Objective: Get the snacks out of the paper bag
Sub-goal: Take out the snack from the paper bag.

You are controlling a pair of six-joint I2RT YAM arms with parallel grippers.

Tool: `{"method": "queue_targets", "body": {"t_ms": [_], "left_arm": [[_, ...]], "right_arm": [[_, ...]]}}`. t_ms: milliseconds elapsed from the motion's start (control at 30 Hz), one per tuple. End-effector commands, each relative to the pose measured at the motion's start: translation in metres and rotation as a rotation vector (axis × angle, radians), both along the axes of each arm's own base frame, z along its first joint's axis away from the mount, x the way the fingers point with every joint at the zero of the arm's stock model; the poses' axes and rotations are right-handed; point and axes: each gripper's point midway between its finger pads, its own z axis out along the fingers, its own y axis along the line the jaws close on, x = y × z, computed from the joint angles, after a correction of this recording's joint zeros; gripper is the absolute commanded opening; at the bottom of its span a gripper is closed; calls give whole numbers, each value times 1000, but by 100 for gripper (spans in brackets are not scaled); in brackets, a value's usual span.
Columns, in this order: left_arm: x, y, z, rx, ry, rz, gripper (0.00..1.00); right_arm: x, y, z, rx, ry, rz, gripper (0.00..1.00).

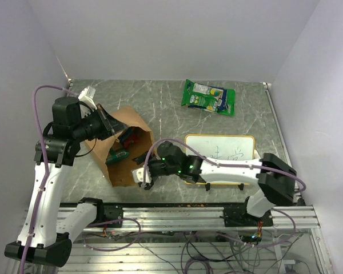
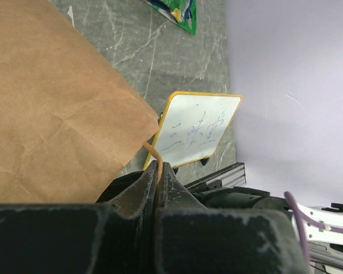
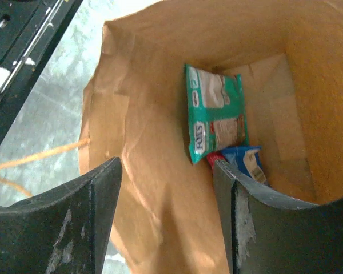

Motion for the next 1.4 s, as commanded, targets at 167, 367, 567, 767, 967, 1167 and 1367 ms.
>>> {"method": "queue_targets", "body": {"t_ms": [167, 367, 567, 767, 967, 1167, 1367], "left_arm": [[-4, -7, 5, -34, -13, -32, 7], [6, -17, 13, -71, -31, -81, 7], [10, -18, 10, -50, -30, -103, 7], [12, -21, 12, -41, -25, -137, 7], [12, -21, 19, -19, -48, -161, 7], [12, -19, 26, 20, -71, -177, 7], [10, -22, 23, -7, -64, -192, 7]], "right_arm": [[35, 63, 2, 155, -50, -159, 56], [59, 71, -19, 186, -31, -231, 54], [67, 78, -45, 147, -46, -200, 53], [85, 92, -66, 125, -34, -226, 51], [98, 96, -83, 100, -29, -218, 43], [105, 97, -99, 54, -61, -203, 48], [112, 107, -107, 42, -83, -195, 51]]}}
